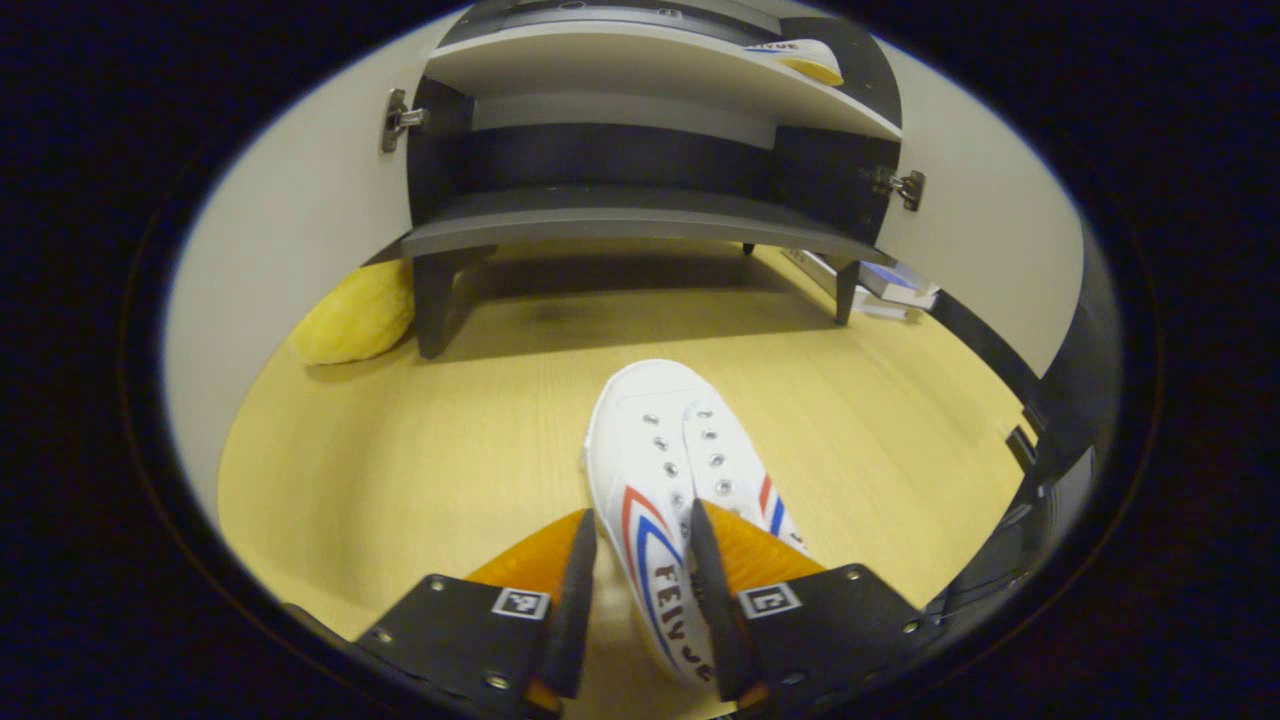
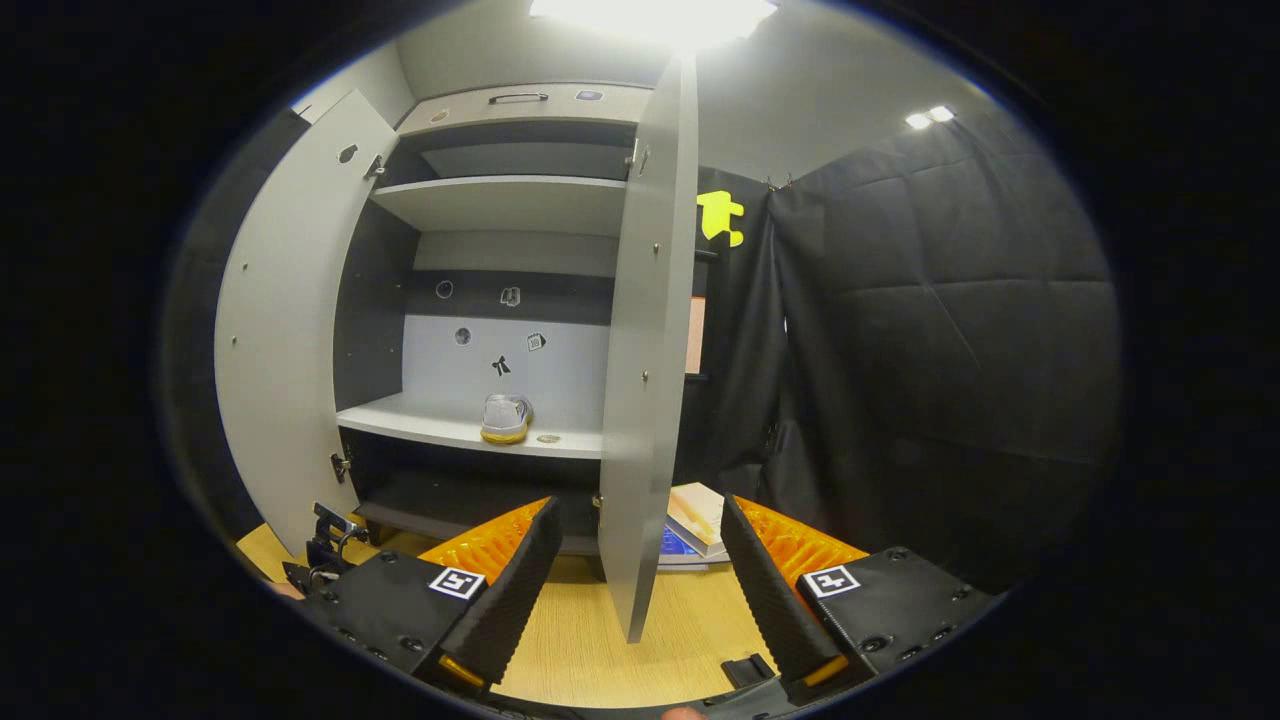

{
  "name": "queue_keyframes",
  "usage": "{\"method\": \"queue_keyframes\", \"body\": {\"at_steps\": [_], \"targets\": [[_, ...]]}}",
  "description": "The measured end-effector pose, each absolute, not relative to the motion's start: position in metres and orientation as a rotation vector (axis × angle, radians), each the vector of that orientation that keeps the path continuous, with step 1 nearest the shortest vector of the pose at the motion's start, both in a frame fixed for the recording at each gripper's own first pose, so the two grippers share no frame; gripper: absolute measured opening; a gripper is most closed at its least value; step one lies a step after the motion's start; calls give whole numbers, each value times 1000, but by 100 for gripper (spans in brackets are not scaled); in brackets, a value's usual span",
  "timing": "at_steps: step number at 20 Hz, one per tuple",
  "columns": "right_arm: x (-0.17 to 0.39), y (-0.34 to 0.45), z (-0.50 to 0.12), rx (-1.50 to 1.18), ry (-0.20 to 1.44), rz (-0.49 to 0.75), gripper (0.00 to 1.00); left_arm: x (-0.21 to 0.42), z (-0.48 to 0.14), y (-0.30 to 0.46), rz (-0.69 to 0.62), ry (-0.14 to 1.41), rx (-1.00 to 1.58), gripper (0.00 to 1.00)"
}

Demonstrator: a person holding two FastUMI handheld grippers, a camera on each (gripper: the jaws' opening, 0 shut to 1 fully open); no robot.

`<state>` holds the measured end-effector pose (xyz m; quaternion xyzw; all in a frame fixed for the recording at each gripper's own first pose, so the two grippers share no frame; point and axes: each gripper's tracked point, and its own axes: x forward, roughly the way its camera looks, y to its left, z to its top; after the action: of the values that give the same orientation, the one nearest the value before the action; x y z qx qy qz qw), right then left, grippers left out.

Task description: Grab one shoe with the right hand and put it into the shoe cabinet, grab the other shoe with the left hand and put it into the shoe cabinet; then close the right door with the right hand and the left door with the left hand.

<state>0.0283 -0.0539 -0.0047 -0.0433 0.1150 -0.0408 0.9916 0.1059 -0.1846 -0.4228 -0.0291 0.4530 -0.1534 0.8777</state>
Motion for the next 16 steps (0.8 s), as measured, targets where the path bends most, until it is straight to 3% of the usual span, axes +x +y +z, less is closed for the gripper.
{"method": "queue_keyframes", "body": {"at_steps": [1,3,6,7,8,9,16], "targets": [[28,-54,-6,-87,233,-83,99,105,-422,-183,-315,953,-45,48],[25,-54,-7,-79,234,-80,99,106,-421,-183,-309,967,-28,45],[23,-52,-7,-80,230,-69,99,109,-423,-181,-272,974,-72,17],[22,-52,-7,-83,230,-65,99,108,-424,-181,-265,978,-77,11],[20,-51,-7,-85,230,-59,99,105,-417,-176,-257,974,-77,11],[20,-51,-7,-87,231,-54,99,108,-420,-180,-251,972,-62,3],[14,-54,-6,-92,234,-45,99,117,-408,-176,-220,927,-86,1]]}}
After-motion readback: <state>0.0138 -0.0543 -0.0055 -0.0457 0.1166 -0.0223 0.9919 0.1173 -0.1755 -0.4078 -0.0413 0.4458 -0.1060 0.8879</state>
